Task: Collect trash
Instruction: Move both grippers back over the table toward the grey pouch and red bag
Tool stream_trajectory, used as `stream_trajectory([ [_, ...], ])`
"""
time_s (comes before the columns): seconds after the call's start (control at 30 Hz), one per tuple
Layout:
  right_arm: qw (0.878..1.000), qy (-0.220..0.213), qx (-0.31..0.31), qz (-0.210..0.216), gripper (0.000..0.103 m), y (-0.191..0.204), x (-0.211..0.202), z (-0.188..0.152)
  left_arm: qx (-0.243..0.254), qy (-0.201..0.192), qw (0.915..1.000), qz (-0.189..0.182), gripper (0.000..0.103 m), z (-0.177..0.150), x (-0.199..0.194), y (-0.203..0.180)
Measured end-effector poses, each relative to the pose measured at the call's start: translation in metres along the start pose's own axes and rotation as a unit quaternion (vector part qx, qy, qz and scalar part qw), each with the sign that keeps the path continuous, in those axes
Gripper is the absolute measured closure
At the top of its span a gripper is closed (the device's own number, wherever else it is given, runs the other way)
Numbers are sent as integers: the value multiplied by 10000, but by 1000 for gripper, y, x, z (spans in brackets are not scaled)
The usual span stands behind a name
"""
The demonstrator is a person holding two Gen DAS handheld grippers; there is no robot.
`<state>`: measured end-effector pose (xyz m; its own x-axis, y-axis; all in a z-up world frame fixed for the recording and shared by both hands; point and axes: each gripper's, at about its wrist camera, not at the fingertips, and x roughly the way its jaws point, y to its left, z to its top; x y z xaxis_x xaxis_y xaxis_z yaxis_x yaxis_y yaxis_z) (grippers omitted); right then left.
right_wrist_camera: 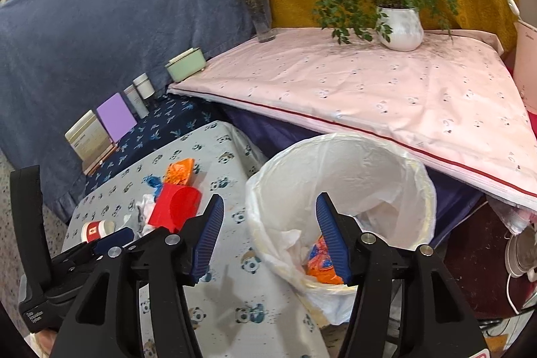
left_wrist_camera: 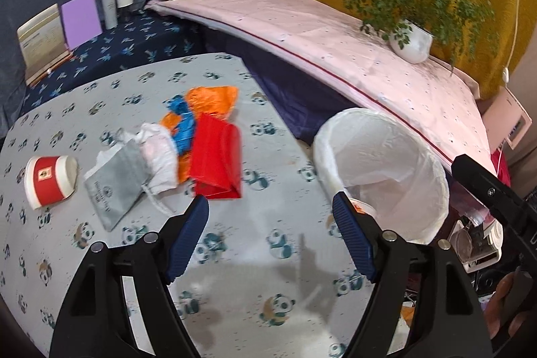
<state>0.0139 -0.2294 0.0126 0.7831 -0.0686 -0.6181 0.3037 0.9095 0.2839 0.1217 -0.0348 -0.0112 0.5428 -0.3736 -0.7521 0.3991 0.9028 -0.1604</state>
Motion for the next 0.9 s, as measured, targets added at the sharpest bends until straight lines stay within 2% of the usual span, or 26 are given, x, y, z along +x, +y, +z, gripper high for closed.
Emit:
stream_trajectory([
  [0.17, 9996, 104, -209, 160, 47, 29, 8, -3, -273, -38, 9995, 168, 29, -4, -8, 34],
  [0.43, 9972, 351, -531, 381, 46, 75, 29, -14, -725, -95, 9959, 539, 20, -13, -19, 92],
  [0.9, 9903, 942, -911, 451, 43, 127, 87, -46, -1407, 280, 9859, 863, 19, -35, -2, 163],
])
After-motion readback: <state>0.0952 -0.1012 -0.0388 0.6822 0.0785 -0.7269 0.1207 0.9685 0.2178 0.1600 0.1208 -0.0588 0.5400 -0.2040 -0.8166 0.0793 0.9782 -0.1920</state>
